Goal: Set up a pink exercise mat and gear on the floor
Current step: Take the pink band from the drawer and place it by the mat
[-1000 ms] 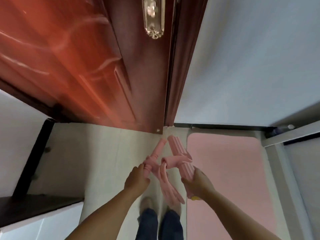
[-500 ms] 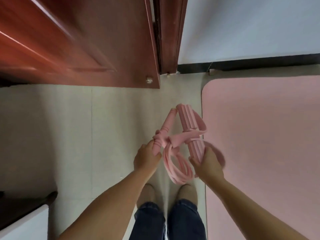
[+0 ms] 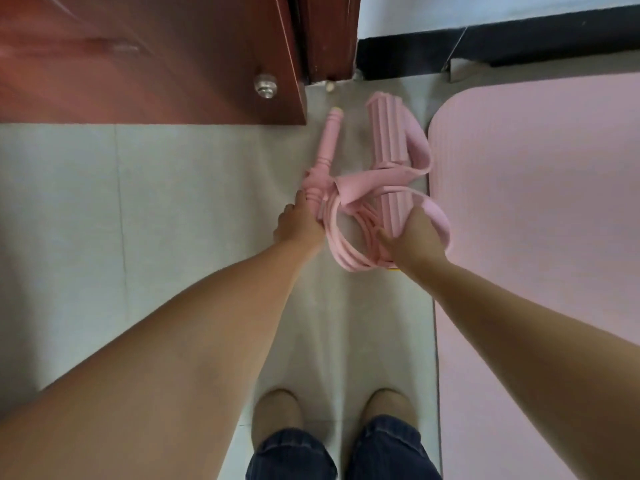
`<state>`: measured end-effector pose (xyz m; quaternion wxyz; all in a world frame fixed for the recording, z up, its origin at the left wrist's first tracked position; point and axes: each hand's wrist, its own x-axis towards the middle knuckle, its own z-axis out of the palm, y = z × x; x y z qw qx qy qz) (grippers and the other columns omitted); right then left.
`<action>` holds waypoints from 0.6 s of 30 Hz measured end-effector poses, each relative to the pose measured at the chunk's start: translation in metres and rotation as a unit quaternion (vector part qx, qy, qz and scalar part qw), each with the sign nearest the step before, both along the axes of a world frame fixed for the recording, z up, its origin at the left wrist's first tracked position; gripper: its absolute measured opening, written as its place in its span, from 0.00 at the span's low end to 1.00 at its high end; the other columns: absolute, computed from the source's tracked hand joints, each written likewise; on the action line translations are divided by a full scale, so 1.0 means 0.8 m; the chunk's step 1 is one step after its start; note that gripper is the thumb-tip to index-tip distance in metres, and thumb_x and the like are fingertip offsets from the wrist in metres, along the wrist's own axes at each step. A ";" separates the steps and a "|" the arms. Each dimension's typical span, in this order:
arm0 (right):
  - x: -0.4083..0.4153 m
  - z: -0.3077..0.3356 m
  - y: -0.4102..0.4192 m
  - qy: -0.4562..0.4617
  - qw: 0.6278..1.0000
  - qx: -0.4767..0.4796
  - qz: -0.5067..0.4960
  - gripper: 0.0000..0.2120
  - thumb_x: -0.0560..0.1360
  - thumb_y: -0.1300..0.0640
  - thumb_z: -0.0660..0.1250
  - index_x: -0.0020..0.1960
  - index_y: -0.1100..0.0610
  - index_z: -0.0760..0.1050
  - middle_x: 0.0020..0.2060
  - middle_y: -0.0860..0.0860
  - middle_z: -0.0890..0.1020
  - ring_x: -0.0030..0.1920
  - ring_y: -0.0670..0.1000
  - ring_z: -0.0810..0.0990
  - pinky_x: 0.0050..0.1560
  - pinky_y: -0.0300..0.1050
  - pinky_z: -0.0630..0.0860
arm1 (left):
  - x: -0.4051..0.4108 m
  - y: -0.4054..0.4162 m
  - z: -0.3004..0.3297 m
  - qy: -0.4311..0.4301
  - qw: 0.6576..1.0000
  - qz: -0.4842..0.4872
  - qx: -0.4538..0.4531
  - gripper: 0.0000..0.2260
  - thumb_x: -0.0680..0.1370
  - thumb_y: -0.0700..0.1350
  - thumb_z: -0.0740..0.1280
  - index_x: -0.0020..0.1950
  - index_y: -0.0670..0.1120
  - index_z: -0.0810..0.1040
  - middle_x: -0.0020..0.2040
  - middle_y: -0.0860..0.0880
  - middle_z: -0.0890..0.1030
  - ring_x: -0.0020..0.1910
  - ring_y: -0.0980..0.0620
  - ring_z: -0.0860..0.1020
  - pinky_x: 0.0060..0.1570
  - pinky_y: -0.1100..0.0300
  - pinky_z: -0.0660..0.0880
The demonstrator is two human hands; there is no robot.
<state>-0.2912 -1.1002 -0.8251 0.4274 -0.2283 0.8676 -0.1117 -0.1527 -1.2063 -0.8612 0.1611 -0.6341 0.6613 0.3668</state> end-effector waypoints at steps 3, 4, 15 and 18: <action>-0.001 -0.007 -0.003 -0.019 0.998 0.027 0.043 0.25 0.76 0.55 0.65 0.70 0.60 0.66 0.59 0.54 0.78 0.58 0.56 0.78 0.42 0.36 0.72 | 0.015 -0.004 -0.001 0.014 0.996 0.013 0.082 0.28 0.75 0.49 0.63 0.74 0.54 0.58 0.62 0.40 0.74 0.59 0.36 0.77 0.46 0.44 0.82; -0.003 -0.004 -0.003 -0.024 0.998 0.032 0.057 0.25 0.75 0.55 0.65 0.70 0.59 0.66 0.60 0.55 0.79 0.60 0.57 0.78 0.48 0.40 0.72 | 0.020 -0.005 0.005 0.010 0.995 0.009 0.100 0.28 0.74 0.50 0.62 0.73 0.56 0.59 0.60 0.40 0.75 0.56 0.36 0.78 0.43 0.43 0.82; -0.024 0.170 -0.012 -0.012 0.982 0.085 0.166 0.29 0.77 0.56 0.62 0.75 0.58 0.58 0.68 0.61 0.70 0.64 0.61 0.73 0.55 0.46 0.71 | 0.001 -0.008 0.178 0.024 0.986 -0.124 0.112 0.20 0.78 0.47 0.62 0.70 0.48 0.65 0.60 0.39 0.76 0.55 0.37 0.79 0.47 0.53 0.77; -0.027 0.252 -0.024 0.001 0.975 0.089 0.203 0.25 0.77 0.57 0.61 0.73 0.59 0.62 0.66 0.61 0.71 0.63 0.61 0.74 0.56 0.46 0.71 | -0.011 -0.006 0.257 0.029 0.980 -0.165 0.105 0.19 0.76 0.48 0.63 0.67 0.51 0.69 0.61 0.41 0.77 0.56 0.39 0.78 0.52 0.53 0.77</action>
